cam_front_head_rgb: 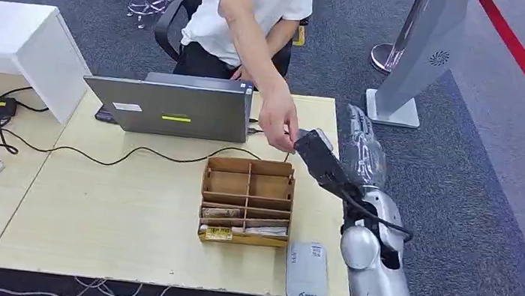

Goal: Pass the card to the sensor for recognition and then transmit it.

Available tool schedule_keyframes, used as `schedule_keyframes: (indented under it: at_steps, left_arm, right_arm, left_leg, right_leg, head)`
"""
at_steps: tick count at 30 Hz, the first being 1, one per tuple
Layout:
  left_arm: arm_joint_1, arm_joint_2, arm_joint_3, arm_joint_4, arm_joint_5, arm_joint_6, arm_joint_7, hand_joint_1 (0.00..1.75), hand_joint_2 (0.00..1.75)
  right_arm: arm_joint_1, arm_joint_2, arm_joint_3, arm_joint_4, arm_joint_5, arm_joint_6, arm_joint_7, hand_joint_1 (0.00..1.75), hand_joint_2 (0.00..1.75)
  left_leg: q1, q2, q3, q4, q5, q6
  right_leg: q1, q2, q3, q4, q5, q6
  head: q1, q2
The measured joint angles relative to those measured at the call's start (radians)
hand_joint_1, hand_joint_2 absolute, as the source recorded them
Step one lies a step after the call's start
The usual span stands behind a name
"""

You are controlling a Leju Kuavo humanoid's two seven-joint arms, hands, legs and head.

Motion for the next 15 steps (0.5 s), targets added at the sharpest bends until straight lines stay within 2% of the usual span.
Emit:
schedule_keyframes:
  at_steps: [6,7,8,10,15]
  left_arm:
    - [0.0,0.0,0.0,0.0,-0.001,0.0,-0.002,0.0,1.75]
    - [0.0,0.0,0.0,0.0,-0.001,0.0,-0.002,0.0,1.75]
    - [0.0,0.0,0.0,0.0,-0.002,0.0,-0.002,0.0,1.75]
    - [0.0,0.0,0.0,0.0,-0.003,0.0,-0.005,0.0,1.75]
    - [0.0,0.0,0.0,0.0,-0.005,0.0,-0.005,0.0,1.75]
  right_arm:
    - [0.0,0.0,0.0,0.005,0.0,0.0,0.0,0.03,1.75]
    - [-0.001,0.0,0.0,0.005,0.0,0.0,0.0,0.84,1.75]
    - [-0.001,0.0,0.0,0.006,0.0,0.0,0.0,1.36,1.75]
    - [-0.001,0.0,0.0,0.006,-0.004,0.001,0.0,1.73,1.75]
    - [0.0,0.0,0.0,0.007,-0.004,0.001,0.0,1.75,1.75]
  left_leg:
    - [0.0,0.0,0.0,0.0,0.0,0.0]
    - [0.0,0.0,0.0,0.0,0.0,0.0]
    - [0.0,0.0,0.0,0.0,0.0,0.0]
    - [0.0,0.0,0.0,0.0,0.0,0.0]
    - [0.0,0.0,0.0,0.0,0.0,0.0]
  right_leg:
    - [0.0,0.0,0.0,0.0,0.0,0.0]
    - [0.0,0.0,0.0,0.0,0.0,0.0]
    - [0.0,0.0,0.0,0.0,0.0,0.0]
    - [0.0,0.0,0.0,0.0,0.0,0.0]
    - [0.0,0.0,0.0,0.0,0.0,0.0]
  head:
    - [0.0,0.0]
    - [0.0,0.0]
    - [0.0,0.0]
    - [0.0,0.0]
    - [0.0,0.0]
